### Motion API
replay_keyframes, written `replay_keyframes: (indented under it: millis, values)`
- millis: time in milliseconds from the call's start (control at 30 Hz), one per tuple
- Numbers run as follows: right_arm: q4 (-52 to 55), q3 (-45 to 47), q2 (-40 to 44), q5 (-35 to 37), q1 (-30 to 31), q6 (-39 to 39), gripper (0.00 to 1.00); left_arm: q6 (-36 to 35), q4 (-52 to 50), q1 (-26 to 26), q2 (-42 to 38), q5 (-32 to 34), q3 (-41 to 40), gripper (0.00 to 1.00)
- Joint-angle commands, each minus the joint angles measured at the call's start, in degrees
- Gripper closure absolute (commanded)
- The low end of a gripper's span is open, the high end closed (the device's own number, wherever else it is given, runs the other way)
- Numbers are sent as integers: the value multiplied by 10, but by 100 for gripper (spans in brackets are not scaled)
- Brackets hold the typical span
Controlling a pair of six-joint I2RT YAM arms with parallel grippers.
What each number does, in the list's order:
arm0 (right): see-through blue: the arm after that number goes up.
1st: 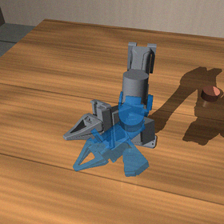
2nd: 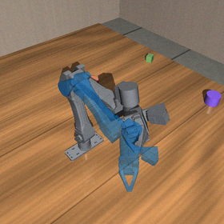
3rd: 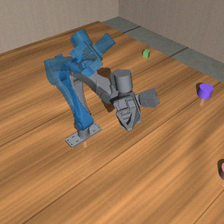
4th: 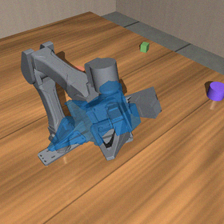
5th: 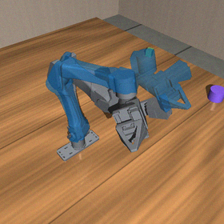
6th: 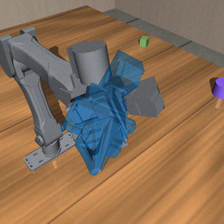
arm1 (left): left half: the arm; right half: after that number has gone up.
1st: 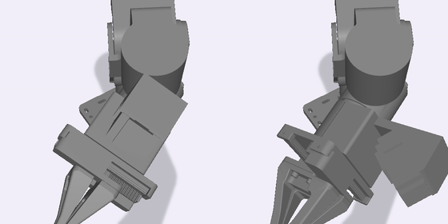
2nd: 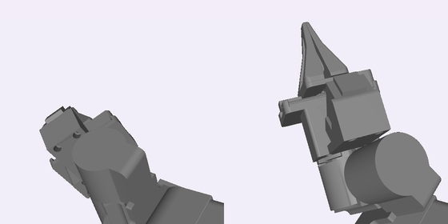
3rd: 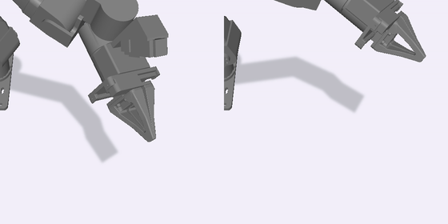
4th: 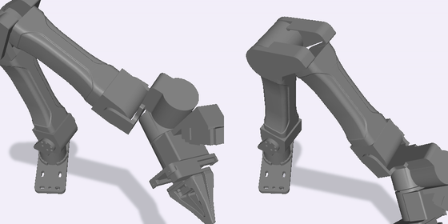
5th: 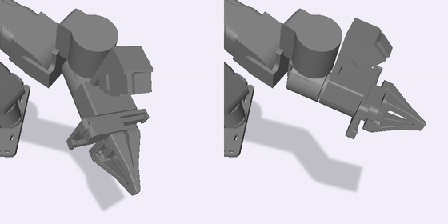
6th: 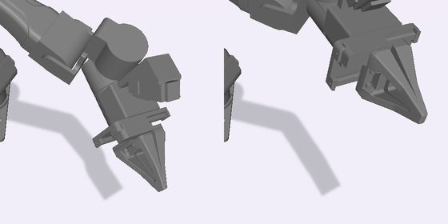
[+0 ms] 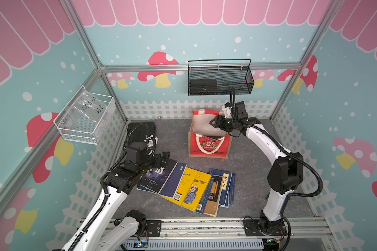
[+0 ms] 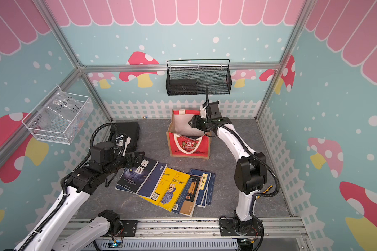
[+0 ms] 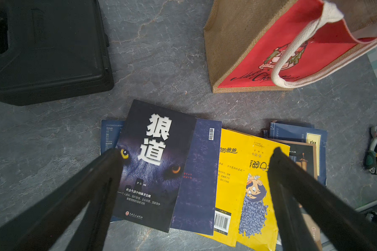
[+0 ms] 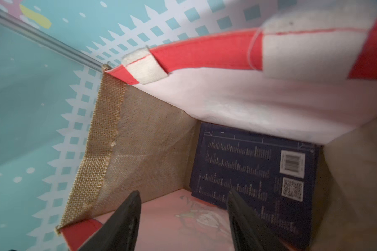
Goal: Put the books into the canvas bag
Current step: Place the book in the canvas bag, then pick up the book from the book.
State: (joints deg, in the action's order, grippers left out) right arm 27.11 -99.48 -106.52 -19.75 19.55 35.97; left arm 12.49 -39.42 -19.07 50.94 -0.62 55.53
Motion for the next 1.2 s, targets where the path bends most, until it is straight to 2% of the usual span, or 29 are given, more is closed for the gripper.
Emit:
replay_keyframes:
  millis: [0,33,100,267,400,567,667,767,867,1167]
  values:
    - [-8,-16,34,22,39,-102,15,18,-15,-4,24,-1,9,1]
    - [-7,-12,45,32,52,-124,7,25,-16,-4,32,-5,11,1]
    - [-6,8,72,42,79,-164,1,41,-19,-4,52,-12,14,1]
    - [-5,94,147,74,138,-199,1,106,1,-3,103,-55,-1,1]
    - [-65,232,242,70,174,-173,0,194,18,-2,149,-33,-26,2]
    - [-153,410,340,73,221,-113,0,215,60,-8,183,-42,-58,2]
    - [-194,507,378,77,246,-72,0,209,83,-36,181,-30,-77,2]
    - [-225,572,388,82,273,-45,0,230,100,-41,171,-11,-96,2]
    - [-267,599,376,92,304,-39,0,251,104,-34,170,6,-104,2]
    - [-335,582,281,94,342,-46,1,245,102,68,237,34,-63,1]
